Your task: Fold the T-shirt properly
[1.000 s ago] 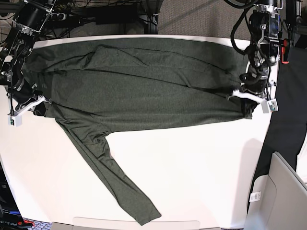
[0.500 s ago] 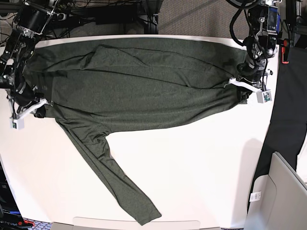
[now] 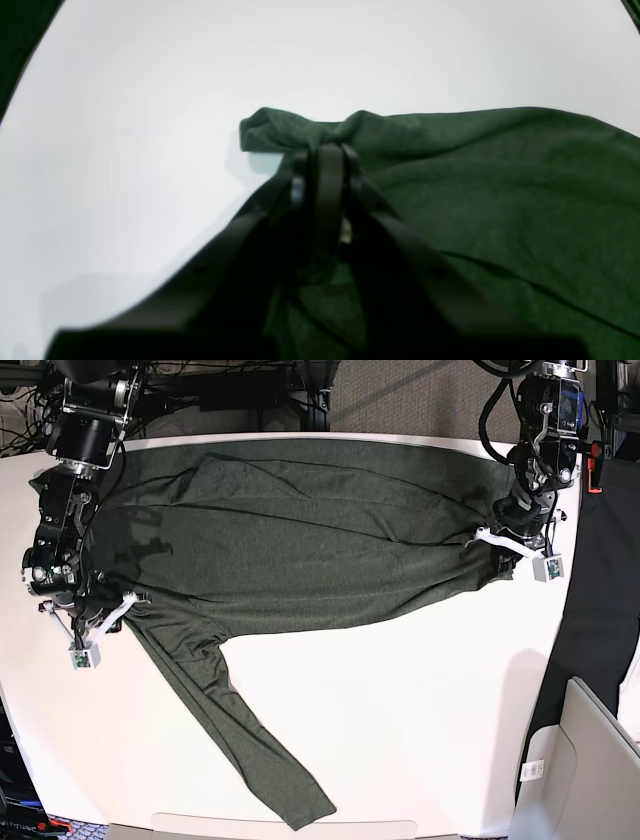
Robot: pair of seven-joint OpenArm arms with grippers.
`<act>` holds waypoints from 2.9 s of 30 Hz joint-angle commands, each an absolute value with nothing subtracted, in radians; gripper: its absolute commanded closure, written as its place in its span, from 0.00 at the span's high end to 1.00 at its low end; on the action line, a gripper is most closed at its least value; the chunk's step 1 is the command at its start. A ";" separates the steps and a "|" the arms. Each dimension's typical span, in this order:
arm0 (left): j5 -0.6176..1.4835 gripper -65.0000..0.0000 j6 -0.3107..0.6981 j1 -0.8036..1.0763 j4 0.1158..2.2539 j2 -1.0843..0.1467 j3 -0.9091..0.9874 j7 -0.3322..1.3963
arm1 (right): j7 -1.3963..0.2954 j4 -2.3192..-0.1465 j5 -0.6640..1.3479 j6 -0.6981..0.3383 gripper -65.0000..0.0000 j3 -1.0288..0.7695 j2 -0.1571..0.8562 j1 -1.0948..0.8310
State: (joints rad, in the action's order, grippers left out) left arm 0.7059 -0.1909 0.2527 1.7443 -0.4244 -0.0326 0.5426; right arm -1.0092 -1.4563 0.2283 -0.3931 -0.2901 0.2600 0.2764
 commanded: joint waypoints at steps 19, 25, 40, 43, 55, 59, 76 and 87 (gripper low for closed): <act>0.702 0.00 -0.185 0.242 1.762 -0.435 -0.025 0.518 | -0.952 -1.319 0.229 -0.392 0.62 -0.323 0.272 0.346; 0.702 0.00 -0.185 0.242 1.762 -0.435 -0.025 0.518 | -0.903 -1.211 0.229 -0.392 0.62 -0.323 0.272 0.377; 0.704 0.00 -0.185 0.242 1.762 -0.435 -0.025 0.518 | -0.906 -1.162 0.234 -0.394 0.43 -0.320 0.197 0.394; 0.704 0.00 -0.185 0.242 1.762 -0.435 -0.024 0.518 | -0.924 -1.161 0.237 -0.394 0.37 -0.321 0.196 0.390; 0.704 0.00 -0.185 0.242 1.781 -0.435 -0.021 0.516 | -1.020 -1.170 0.364 -0.400 0.07 -0.329 0.177 0.386; 0.704 0.00 -0.185 0.243 1.781 -0.435 -0.021 0.516 | -1.053 -1.175 0.366 -0.400 0.00 -0.329 0.176 0.386; 0.704 0.00 -0.185 0.246 1.781 -0.435 -0.019 0.516 | -1.096 -1.422 0.676 -0.400 0.01 -0.406 0.283 0.234; 0.704 0.00 -0.185 0.245 1.781 -0.435 -0.019 0.516 | -1.096 -1.526 0.840 -0.400 0.01 -0.450 0.372 0.088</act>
